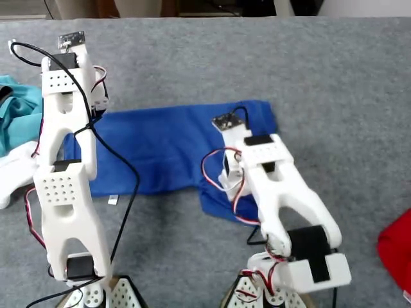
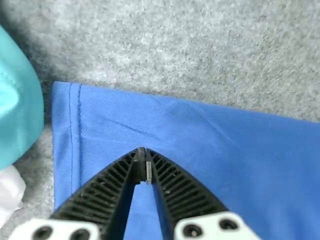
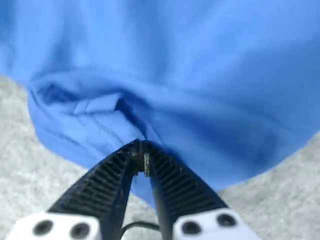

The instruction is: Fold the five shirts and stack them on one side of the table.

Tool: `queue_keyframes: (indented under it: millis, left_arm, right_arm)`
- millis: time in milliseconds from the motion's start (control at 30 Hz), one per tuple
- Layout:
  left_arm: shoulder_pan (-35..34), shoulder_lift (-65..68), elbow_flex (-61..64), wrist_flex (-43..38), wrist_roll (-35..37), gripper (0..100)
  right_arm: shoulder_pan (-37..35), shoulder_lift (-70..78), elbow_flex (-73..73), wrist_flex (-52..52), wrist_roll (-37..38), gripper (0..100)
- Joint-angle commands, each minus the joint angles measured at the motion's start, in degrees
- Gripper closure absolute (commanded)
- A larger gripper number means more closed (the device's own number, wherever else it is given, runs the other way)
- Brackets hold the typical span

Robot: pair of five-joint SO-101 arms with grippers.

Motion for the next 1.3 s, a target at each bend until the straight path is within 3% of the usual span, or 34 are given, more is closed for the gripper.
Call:
queue_keyframes:
  millis: [0, 267, 567, 833, 1033, 1100, 1267]
  left_arm:
    - [-0.53, -0.66, -2.73, -0.62, 0.18, 98]
    - [-0.62, -0.66, -2.73, -0.7, 0.18, 98]
    - [-0.62, -0.66, -2.73, -0.7, 0.18, 98]
    - [-0.62, -0.66, -2.73, -0.7, 0.18, 98]
    - [-0.62, -0.66, -2.73, -0.7, 0.18, 98]
    - [-0.62, -0.66, -2.73, -0.7, 0.18, 98]
    - [-0.62, -0.66, -2.73, -0.7, 0.18, 98]
  right_arm:
    - [-2.33, -4.0, 3.91, 0.35, 0.35, 99.3]
    - [-3.65, -5.85, 7.78, -0.35, 5.89, 99.3]
    - [-11.21, -7.96, 11.03, 0.0, 10.11, 99.3]
    - [-18.42, -20.44, 10.86, 9.85, 19.69, 99.3]
    - [-15.69, -30.29, 9.19, 12.31, 23.91, 99.3]
    - [-11.74, -32.66, 6.55, 11.96, 23.82, 99.3]
    - [-3.65, -29.93, 3.21, 2.64, 24.0, 99.4]
